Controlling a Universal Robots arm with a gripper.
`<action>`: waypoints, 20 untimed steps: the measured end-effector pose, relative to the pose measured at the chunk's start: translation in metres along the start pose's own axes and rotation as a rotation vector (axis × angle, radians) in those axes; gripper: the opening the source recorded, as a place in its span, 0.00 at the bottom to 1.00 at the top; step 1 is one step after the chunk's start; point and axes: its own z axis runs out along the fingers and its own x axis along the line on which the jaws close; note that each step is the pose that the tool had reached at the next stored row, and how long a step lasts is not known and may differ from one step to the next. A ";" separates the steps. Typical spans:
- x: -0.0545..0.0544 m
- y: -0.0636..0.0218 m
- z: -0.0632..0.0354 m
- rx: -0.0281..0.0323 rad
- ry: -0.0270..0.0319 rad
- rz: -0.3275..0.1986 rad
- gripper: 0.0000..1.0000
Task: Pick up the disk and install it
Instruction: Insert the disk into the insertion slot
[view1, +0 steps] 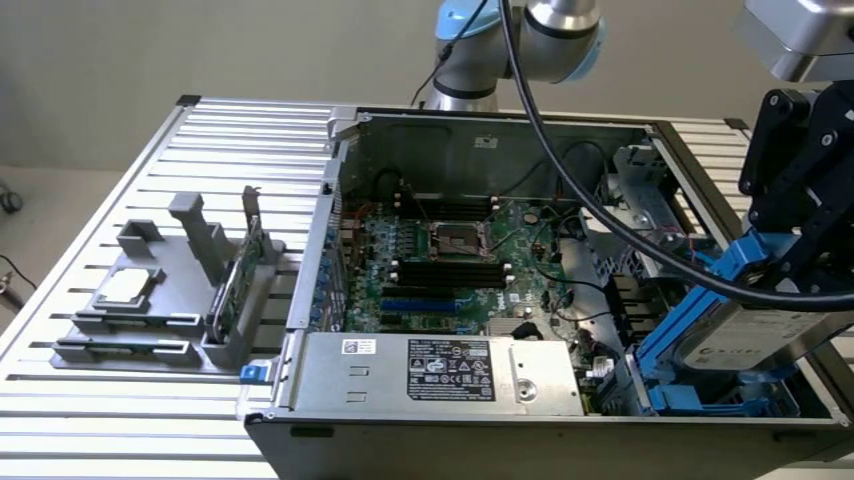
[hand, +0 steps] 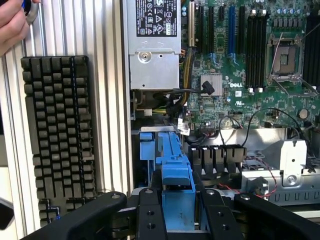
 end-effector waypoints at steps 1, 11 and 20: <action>0.000 -0.0001 0.0002 -0.0001 -0.0016 -0.001 0.33; 0.006 -0.0005 0.0061 -0.0015 -0.0196 -0.010 0.33; 0.008 -0.0004 0.0122 -0.0037 -0.0445 -0.024 0.33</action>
